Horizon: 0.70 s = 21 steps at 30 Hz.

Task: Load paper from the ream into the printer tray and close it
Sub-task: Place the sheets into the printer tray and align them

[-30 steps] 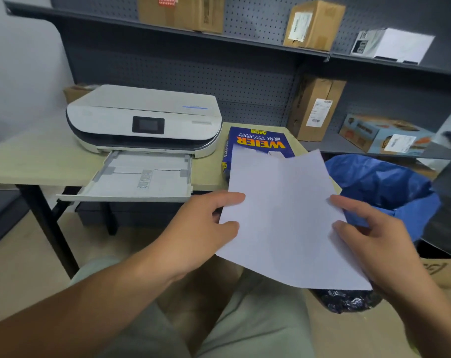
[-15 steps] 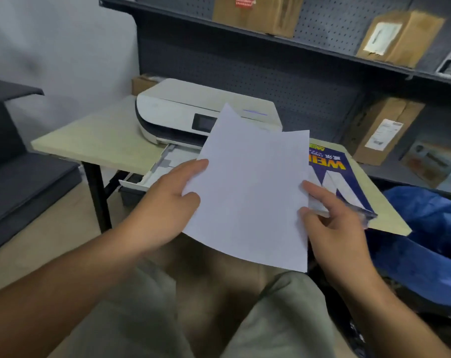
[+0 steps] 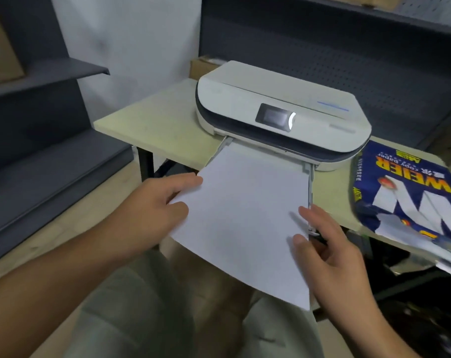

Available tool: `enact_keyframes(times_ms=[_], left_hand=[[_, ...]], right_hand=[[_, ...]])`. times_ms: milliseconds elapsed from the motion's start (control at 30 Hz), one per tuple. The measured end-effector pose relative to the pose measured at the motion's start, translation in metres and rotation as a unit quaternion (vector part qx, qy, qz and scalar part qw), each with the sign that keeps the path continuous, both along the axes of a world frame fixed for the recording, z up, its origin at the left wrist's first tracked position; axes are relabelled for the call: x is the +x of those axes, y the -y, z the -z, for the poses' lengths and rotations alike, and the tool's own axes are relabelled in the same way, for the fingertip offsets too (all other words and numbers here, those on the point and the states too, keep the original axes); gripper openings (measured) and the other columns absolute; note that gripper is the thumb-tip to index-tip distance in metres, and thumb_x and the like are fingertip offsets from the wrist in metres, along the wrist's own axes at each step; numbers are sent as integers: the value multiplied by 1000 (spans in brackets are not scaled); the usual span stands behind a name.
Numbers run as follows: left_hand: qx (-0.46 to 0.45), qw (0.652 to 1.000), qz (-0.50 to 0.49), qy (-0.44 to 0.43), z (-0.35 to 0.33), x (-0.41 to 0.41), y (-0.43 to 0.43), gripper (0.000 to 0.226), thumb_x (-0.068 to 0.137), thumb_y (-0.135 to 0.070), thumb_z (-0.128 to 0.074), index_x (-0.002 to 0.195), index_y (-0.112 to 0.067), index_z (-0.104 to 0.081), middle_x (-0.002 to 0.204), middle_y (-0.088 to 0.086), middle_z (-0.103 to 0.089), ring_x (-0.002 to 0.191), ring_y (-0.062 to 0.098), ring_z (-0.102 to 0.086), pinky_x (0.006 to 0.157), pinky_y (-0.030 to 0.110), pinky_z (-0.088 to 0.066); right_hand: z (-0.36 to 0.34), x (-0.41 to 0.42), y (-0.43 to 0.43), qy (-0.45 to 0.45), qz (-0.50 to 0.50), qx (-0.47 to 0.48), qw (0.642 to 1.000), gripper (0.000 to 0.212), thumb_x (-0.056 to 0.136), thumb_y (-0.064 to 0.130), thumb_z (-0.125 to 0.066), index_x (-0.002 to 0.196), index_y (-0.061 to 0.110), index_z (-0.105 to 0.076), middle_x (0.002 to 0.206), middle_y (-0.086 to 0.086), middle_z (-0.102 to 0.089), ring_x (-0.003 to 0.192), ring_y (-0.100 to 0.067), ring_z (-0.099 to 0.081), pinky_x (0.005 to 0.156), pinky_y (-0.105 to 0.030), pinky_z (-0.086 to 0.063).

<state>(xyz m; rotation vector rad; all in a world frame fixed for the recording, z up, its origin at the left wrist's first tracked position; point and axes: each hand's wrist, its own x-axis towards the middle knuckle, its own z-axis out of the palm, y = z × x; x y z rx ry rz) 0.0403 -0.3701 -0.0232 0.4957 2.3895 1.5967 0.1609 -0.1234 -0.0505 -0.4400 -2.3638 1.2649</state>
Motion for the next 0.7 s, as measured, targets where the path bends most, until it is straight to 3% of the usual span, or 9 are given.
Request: enact_keyframes(times_ms=[100, 200, 267, 333, 400, 500, 600, 700], left_hand=[[2, 1000, -7, -4, 1, -9, 2, 50, 93, -3, -51, 132, -32, -63, 122, -25, -65, 113, 5, -63, 84, 23, -50], [-1, 1000, -7, -1, 3, -14, 2, 50, 93, -4, -53, 129, -35, -66, 122, -21, -68, 108, 14, -67, 80, 41, -60], [3, 1000, 1, 8, 7, -15, 4, 47, 93, -6, -56, 125, -38, -68, 127, -22, -66, 109, 13, -67, 82, 44, -60], [25, 999, 8, 19, 13, -13, 7, 44, 92, -8, -61, 119, -41, -71, 133, -26, -61, 117, 4, -62, 93, 35, -54], [45, 999, 10, 28, 16, -8, 8, 44, 88, -13, -66, 113, -49, -72, 137, -31, -56, 125, -4, -55, 103, 36, -47], [44, 999, 0, 22, 18, -6, 6, 42, 84, -19, -71, 108, -53, -72, 137, -35, -55, 125, -6, -53, 106, 40, -47], [58, 998, -16, 22, 17, -8, 2, 40, 84, -19, -72, 106, -51, -73, 133, -36, -57, 120, -7, -57, 104, 41, -49], [60, 998, -19, 18, 18, -8, 2, 42, 84, -14, -71, 105, -51, -74, 130, -37, -59, 117, -8, -59, 102, 40, -50]], right_hand=[[-2, 2, -1, 24, -25, -3, 999, 43, 79, 53, -70, 121, 52, -61, 156, 22, -37, 120, 21, -48, 97, -12, -41], [-4, 8, -5, 112, -83, 49, 989, 89, 52, 89, -60, 135, 58, -51, 162, 33, -13, 138, 27, -14, 95, -5, -31], [-7, 13, -6, 158, -104, 69, 980, 110, 36, 100, -54, 139, 64, -40, 161, 38, -2, 140, 26, -9, 94, -5, -33], [-13, 18, -3, 196, -126, 93, 968, 121, 26, 102, -53, 140, 70, -26, 157, 44, 12, 144, 21, -6, 103, -11, -29], [-18, 26, 2, 214, -154, 110, 958, 123, 28, 96, -65, 137, 78, -11, 149, 50, 25, 140, 26, 4, 110, -15, -23], [-19, 34, 2, 172, -207, 129, 954, 114, 56, 69, -82, 136, 78, -2, 151, 46, 27, 141, 26, 3, 116, -18, -22], [-22, 36, 3, 174, -206, 149, 951, 113, 60, 66, -82, 137, 78, 0, 150, 44, 33, 139, 28, 6, 113, -15, -25], [-30, 36, 5, 211, -185, 146, 949, 115, 52, 72, -78, 134, 81, 2, 142, 47, 41, 136, 30, 4, 95, 0, -29]])
